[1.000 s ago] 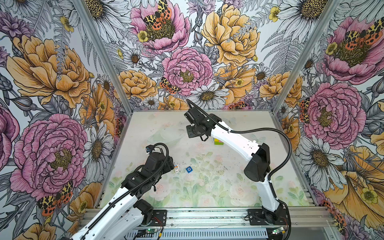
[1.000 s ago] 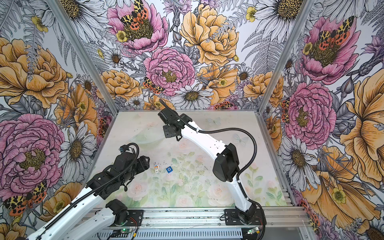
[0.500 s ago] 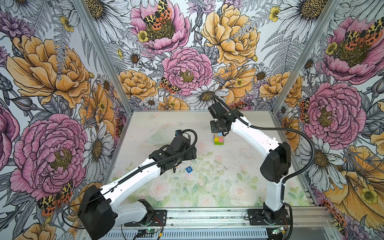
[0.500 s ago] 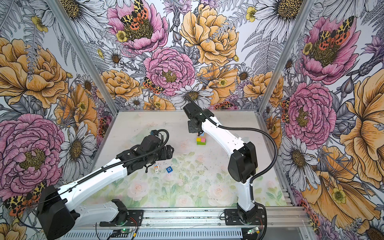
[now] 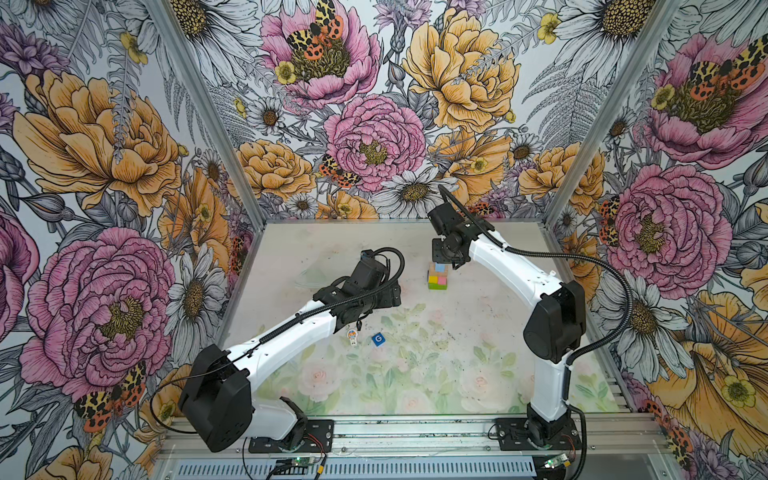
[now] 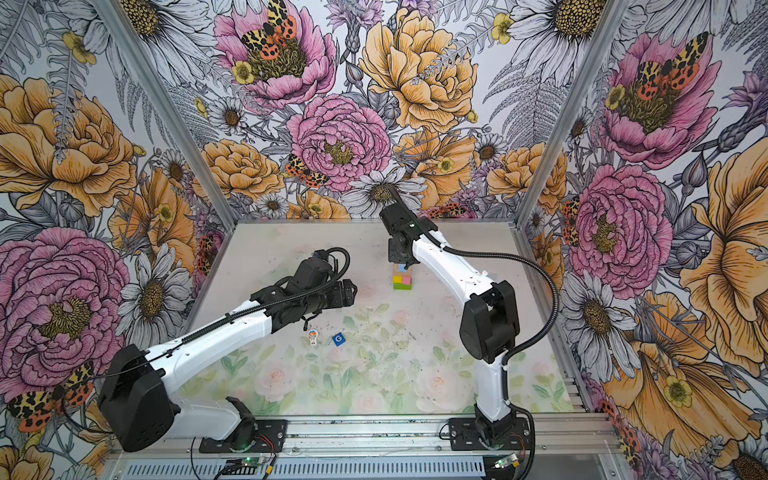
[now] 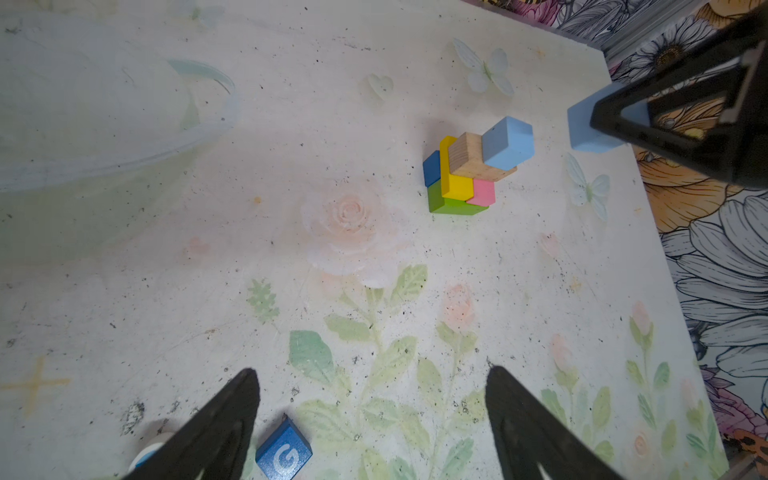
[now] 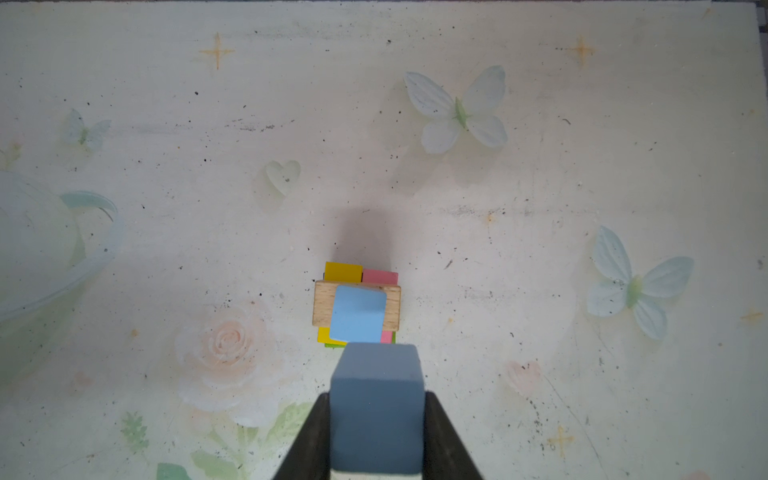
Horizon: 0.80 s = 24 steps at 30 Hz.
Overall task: Build the wood block tower
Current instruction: 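Lift the light-blue cube and carry it over the tower, then lower the light-blue cube onto the wooden block beside the other cube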
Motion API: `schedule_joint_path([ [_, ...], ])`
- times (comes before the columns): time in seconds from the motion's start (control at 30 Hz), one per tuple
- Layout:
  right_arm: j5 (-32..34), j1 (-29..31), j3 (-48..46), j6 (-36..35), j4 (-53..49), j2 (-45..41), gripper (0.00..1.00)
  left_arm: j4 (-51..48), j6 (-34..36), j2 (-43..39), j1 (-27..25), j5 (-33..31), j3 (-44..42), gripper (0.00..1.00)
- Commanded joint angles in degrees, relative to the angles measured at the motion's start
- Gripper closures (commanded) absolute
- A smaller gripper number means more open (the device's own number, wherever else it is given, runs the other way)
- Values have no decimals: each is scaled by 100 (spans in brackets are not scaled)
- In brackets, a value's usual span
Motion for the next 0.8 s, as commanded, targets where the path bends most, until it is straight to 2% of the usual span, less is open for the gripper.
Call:
schedule_joint_path([
  [0.0,63,19,-12,359,230,46,73,156,124,45,83,205,122,13],
  [0.33,115,40,11,664,325,270,73,237,176,2,319,397,10,14],
  [0.77,79,30,170,688,335,536,73,431,314,10,304,631,-18,13],
])
